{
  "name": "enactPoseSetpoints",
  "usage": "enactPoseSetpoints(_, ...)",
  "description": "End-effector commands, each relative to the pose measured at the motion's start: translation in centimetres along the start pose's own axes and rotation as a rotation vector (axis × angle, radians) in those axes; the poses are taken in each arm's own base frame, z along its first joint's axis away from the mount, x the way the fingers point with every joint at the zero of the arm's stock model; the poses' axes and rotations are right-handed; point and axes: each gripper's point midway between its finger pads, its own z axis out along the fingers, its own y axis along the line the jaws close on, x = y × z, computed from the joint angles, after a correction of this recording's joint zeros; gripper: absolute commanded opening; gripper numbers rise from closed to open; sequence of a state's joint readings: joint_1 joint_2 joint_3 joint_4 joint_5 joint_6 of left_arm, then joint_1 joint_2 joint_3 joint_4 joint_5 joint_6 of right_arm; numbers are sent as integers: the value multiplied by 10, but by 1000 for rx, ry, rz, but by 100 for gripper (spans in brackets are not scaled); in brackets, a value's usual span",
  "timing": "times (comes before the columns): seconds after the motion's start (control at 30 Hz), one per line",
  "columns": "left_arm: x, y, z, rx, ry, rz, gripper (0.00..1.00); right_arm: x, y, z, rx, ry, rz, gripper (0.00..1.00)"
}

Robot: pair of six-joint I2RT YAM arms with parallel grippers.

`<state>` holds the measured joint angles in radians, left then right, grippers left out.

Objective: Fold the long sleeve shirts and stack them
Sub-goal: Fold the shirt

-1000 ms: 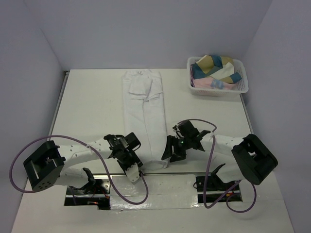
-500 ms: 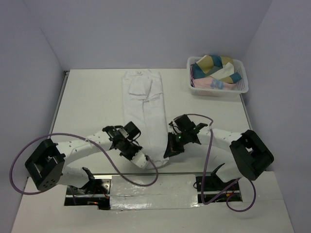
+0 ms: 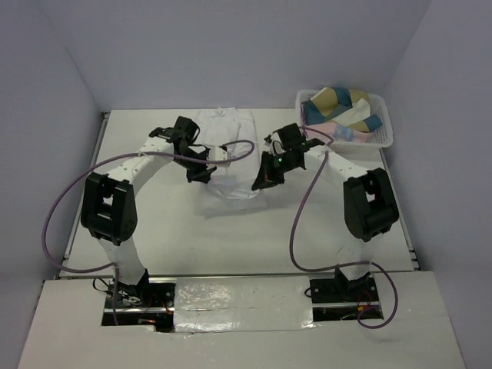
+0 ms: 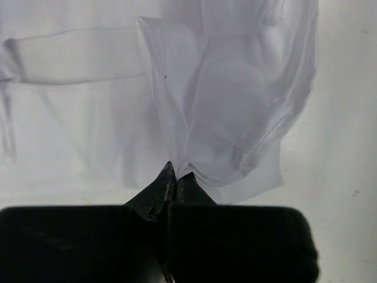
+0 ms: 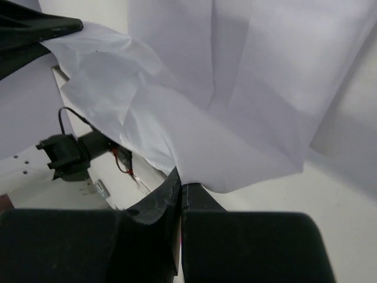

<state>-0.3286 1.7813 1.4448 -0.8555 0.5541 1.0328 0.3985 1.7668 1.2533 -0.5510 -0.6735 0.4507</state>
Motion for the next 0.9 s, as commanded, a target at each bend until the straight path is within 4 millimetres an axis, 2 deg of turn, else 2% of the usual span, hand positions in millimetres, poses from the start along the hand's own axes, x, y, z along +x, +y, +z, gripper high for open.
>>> enactPoseSetpoints(0.0, -19, 28, -18, -50, -80, -96, 0, -41, 14, -8, -21, -27, -45, 0)
enactPoseSetpoints(0.03, -16, 40, -15, -74, -76, -108, 0, -49, 14, -7, -16, -29, -48, 0)
enactPoseSetpoints(0.07, -15, 51, -17, -108, -57, -105, 0, -65, 11, -3, -12, -39, -48, 0)
enactPoseSetpoints(0.17, -8, 74, -14, -166, -37, -121, 0, -83, 0, 4, -4, -35, -15, 0)
enactPoseSetpoints(0.27, -1, 90, -10, -209, -36, -143, 0, -91, -9, 9, -6, -36, 21, 0)
enactPoseSetpoints(0.47, 9, 107, 0, -277, -42, -164, 0, -113, -21, 16, -7, -72, 64, 0)
enactPoseSetpoints(0.7, 15, 129, -6, -392, -57, -181, 0, -130, -24, 19, -3, -110, 66, 0)
enactPoseSetpoints(0.83, 9, 129, -7, -395, -79, -178, 0, -140, -23, 19, 5, -111, 64, 0)
enactPoseSetpoints(0.87, 7, 126, -8, -379, -91, -178, 0, -137, -20, 17, 9, -103, 53, 0)
